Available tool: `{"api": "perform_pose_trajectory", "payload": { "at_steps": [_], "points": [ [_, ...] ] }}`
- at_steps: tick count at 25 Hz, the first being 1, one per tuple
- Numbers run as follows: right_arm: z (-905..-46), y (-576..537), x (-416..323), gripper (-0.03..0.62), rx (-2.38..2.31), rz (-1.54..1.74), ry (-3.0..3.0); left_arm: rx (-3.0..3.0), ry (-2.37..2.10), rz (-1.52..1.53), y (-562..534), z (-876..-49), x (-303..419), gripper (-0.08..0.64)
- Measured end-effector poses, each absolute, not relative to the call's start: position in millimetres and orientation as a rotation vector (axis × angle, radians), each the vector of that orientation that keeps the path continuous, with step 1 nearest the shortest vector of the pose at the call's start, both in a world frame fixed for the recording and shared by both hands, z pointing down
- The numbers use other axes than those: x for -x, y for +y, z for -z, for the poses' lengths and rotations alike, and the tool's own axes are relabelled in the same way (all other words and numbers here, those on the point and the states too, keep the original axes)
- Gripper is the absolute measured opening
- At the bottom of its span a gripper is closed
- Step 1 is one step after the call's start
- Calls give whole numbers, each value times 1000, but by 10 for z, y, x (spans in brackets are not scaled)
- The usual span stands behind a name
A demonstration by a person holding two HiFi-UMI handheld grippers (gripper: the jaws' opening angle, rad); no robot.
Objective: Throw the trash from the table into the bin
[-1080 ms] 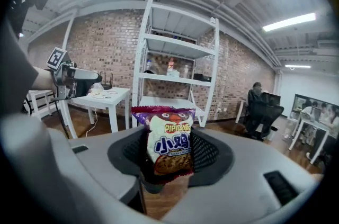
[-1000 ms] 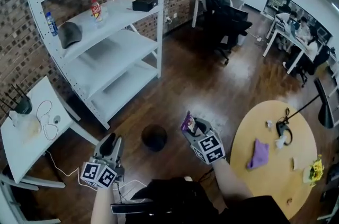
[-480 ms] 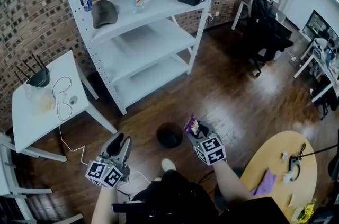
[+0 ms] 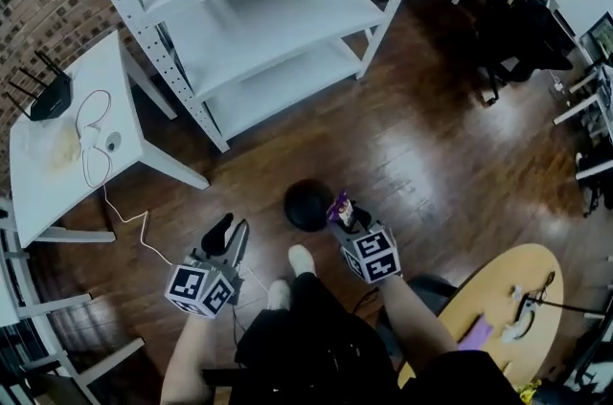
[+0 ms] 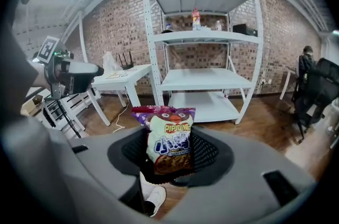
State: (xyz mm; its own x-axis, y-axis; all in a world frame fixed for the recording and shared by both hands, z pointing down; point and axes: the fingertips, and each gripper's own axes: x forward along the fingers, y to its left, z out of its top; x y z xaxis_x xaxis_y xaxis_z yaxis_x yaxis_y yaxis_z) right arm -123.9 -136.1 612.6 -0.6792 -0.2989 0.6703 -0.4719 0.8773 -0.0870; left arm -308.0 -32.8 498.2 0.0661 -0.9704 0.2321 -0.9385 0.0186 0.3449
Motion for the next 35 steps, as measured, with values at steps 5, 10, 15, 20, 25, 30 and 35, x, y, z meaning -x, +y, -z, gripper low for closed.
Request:
{"api": "perform_pose_trajectory", "payload": {
  "at_steps": [5, 10, 15, 20, 25, 30, 35],
  "points": [
    [-6542, -1567, 1379, 203, -512, -389, -2341, -1854, -1865, 69, -797, -5498, 3064, 130],
    [-7203, -1556, 1403, 204, -447, -426, -2258, -1762, -1751, -30, -948, -6268, 2930, 130],
    [-7900, -1417, 1453, 204, -360, -456, -2159, -1582, -1716, -37, -848, -6965, 2938, 130],
    [-8265, -1361, 1501, 206, -309, -451, -2104, -1491, -1678, -55, -794, -7344, 2900, 130],
    [-8391, -1453, 1547, 233, -325, -423, -2082, -1457, -1698, -4, -821, -7367, 2960, 130],
    [-8388, -1630, 1660, 311, -375, -453, -2085, -1462, -1699, 21, -890, -7321, 3032, 130],
    [-8317, -1482, 1611, 310, -391, -511, -2069, -1499, -1677, 28, -859, -7222, 3020, 130]
  ]
}}
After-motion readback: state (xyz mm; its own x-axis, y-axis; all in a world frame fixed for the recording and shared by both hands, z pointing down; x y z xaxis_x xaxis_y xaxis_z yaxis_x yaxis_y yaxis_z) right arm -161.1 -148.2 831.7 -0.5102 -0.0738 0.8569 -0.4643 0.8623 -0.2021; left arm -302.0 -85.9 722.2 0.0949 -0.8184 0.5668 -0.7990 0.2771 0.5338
